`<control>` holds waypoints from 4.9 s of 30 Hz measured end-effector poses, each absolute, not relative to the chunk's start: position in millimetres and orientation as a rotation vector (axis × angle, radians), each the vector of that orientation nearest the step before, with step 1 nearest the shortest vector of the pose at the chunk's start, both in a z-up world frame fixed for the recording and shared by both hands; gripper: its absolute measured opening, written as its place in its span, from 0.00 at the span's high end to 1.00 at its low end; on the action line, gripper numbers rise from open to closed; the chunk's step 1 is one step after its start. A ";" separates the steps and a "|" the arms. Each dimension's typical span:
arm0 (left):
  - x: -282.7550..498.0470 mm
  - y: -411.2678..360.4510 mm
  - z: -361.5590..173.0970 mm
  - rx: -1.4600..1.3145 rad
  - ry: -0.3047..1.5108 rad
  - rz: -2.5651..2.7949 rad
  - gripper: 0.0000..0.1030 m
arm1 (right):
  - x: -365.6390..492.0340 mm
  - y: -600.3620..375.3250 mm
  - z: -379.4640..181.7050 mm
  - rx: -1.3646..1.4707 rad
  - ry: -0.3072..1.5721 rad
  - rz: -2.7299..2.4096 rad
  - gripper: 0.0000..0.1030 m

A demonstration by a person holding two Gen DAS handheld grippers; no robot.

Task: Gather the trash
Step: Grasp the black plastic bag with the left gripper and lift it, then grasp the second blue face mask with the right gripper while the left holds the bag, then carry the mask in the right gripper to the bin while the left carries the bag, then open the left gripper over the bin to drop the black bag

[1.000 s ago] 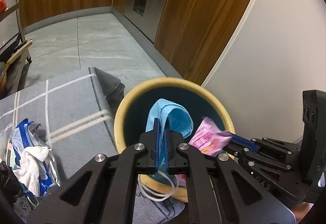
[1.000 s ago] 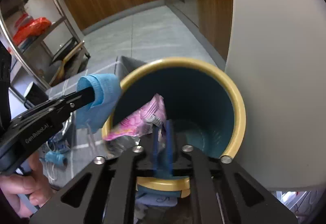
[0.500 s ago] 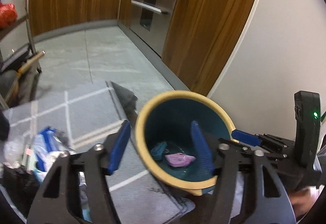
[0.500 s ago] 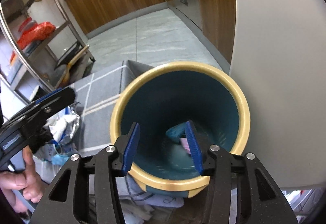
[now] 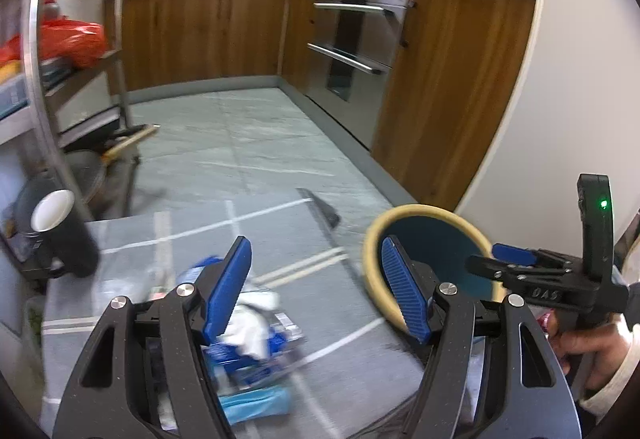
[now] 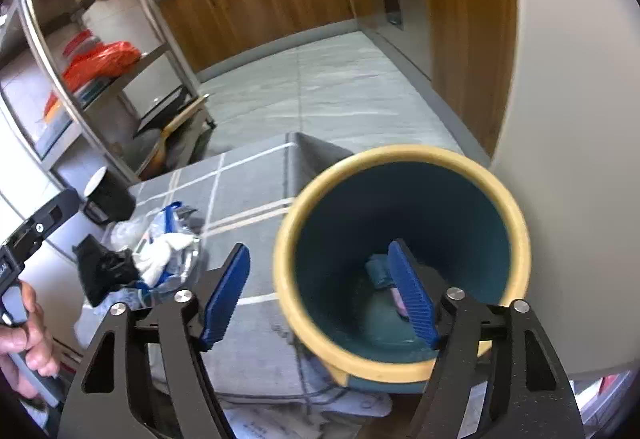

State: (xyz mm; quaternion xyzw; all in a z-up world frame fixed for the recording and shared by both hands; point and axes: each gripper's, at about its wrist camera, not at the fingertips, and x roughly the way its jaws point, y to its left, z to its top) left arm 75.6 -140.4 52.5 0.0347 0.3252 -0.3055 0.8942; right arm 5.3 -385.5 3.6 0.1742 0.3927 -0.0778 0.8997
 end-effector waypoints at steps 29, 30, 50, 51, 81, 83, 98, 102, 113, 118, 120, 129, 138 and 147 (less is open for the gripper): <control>68.1 -49.2 -13.1 0.168 0.829 -0.437 0.31 | 54.7 -266.3 1.1 0.221 0.898 0.074 0.24; 68.4 -51.9 -18.3 0.185 0.838 -0.422 0.31 | 55.1 -264.6 -0.2 0.219 0.903 0.078 0.24; 105.1 8.7 -3.9 -0.115 0.763 -0.337 0.95 | 57.3 -201.2 -50.3 0.117 1.043 0.247 0.24; 105.9 11.6 -1.3 -0.135 0.757 -0.343 0.96 | 57.5 -197.7 -53.6 0.113 1.050 0.260 0.24; 103.4 13.2 34.5 -0.201 0.639 -0.374 0.96 | 47.9 -158.9 -49.6 0.027 0.996 0.424 0.79; 103.3 11.3 36.1 -0.201 0.634 -0.376 0.96 | 44.9 -162.6 -37.9 0.023 0.961 0.433 0.79; 99.5 -22.6 55.2 -0.194 0.599 -0.423 0.96 | 29.5 -252.2 18.6 0.184 0.751 0.273 0.79; 99.0 -32.8 58.3 -0.195 0.596 -0.440 0.96 | 23.2 -274.3 17.0 0.214 0.735 0.218 0.79; 93.1 -93.0 64.7 -0.154 0.605 -0.542 0.96 | 1.2 -330.2 10.7 0.285 0.729 0.065 0.79; 87.5 -128.3 64.6 -0.124 0.615 -0.602 0.96 | -10.3 -355.4 9.2 0.320 0.724 -0.008 0.79; 85.8 -141.7 63.6 -0.113 0.622 -0.622 0.96 | -14.6 -364.3 9.0 0.330 0.720 -0.036 0.79; 76.5 -201.0 56.6 -0.071 0.646 -0.703 0.96 | -30.5 -394.1 6.2 0.379 0.713 -0.146 0.79; 68.9 -262.0 36.5 -0.043 0.690 -0.791 0.96 | -43.2 -415.9 -0.7 0.418 0.727 -0.235 0.79; 74.0 -303.4 7.2 -0.047 0.755 -0.823 0.96 | -56.5 -435.5 -6.6 0.456 0.728 -0.295 0.79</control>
